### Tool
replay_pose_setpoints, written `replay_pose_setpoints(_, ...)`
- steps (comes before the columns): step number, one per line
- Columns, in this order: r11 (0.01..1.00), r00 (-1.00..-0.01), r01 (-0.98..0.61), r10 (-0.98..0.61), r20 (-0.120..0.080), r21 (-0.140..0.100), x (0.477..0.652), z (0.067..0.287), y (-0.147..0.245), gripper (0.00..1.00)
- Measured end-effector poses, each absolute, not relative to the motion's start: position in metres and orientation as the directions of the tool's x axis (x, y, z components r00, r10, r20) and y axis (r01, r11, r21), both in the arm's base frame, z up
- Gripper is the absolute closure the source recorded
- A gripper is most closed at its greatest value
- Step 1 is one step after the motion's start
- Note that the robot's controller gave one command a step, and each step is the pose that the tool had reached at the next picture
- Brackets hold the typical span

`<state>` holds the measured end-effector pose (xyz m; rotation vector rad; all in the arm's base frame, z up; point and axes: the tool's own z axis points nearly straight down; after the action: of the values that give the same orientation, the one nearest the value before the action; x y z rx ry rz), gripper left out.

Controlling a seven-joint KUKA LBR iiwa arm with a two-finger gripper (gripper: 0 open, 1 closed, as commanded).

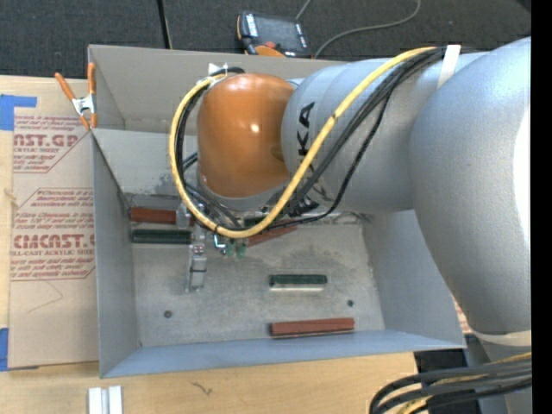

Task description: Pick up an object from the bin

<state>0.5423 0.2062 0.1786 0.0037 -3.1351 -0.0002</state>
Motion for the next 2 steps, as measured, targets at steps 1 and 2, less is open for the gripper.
replay_pose_setpoints(1, 0.997, -0.997, -0.078, -0.078, 0.003, -0.003, 0.590, 0.104, 0.135, 0.00)
replay_pose_setpoints(2, 1.000, -1.000, -0.003, -0.003, -0.001, -0.002, 0.582, 0.069, 0.046, 0.00)
